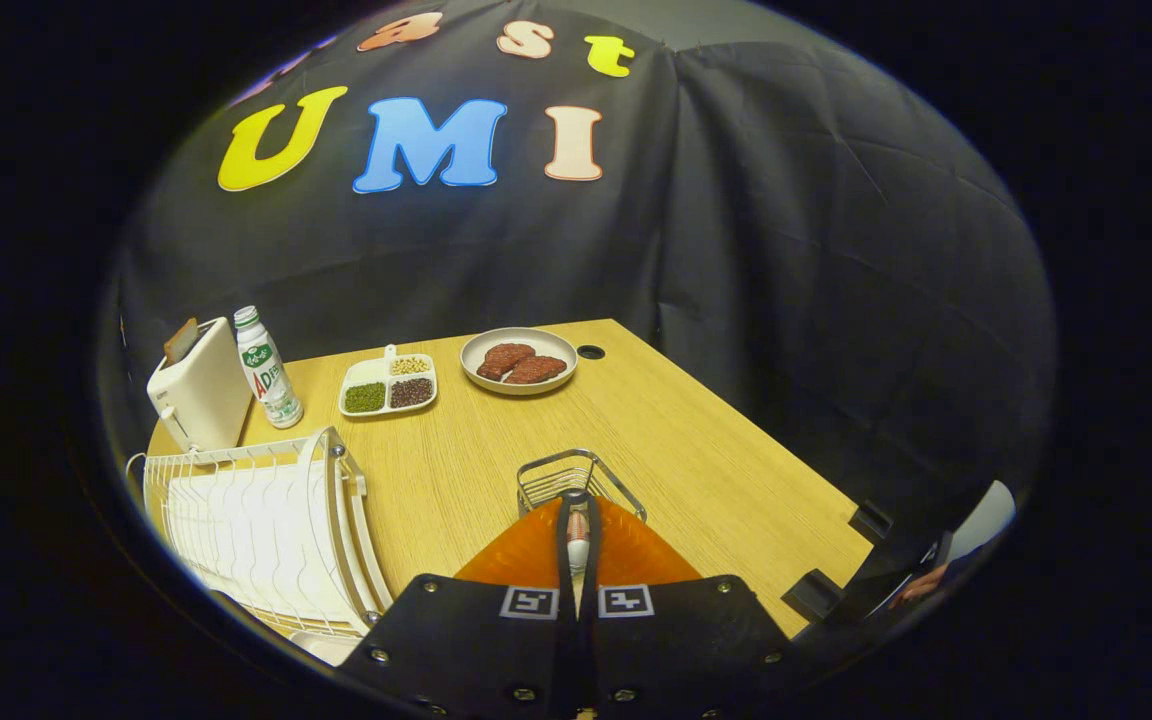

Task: Take the plate from the dish rack, then take the spoon from the basket and place it into the plate.

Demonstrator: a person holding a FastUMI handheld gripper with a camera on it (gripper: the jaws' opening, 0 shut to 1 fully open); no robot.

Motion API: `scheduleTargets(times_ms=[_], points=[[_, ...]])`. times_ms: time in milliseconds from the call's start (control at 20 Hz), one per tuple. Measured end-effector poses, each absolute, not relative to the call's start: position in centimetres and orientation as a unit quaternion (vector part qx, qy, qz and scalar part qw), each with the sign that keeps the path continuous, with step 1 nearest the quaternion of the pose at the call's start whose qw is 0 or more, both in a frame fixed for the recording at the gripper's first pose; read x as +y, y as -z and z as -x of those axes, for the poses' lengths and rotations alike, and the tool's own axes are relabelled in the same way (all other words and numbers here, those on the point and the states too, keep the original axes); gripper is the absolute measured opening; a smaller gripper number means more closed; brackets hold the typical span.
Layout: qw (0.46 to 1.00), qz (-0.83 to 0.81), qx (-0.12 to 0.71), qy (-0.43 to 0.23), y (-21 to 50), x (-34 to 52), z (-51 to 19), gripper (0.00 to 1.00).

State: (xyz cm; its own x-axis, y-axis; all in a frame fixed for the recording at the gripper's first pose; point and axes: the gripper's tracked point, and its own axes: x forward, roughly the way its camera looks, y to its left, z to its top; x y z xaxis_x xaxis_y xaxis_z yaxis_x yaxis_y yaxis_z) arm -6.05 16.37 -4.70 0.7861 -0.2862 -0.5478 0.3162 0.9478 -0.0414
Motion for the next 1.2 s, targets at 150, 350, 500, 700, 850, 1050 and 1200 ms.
scheduleTargets(times_ms=[150,350,500,700,850,1050,1200], points=[[0.947,-0.023,0.278,0.159,3.4,16.6,7.4,0.0],[0.953,-0.004,0.265,0.148,1.1,17.4,9.3,0.0],[0.96,0.01,0.247,0.13,-1.3,18.8,11.1,0.0],[0.969,0.019,0.225,0.097,-3.9,21.4,14.0,0.0],[0.973,0.028,0.221,0.065,-4.6,23.8,16.5,0.0],[0.972,0.037,0.23,0.01,-4.0,27.7,20.3,0.0],[0.968,0.048,0.243,-0.024,-2.8,30.1,22.7,0.0]])
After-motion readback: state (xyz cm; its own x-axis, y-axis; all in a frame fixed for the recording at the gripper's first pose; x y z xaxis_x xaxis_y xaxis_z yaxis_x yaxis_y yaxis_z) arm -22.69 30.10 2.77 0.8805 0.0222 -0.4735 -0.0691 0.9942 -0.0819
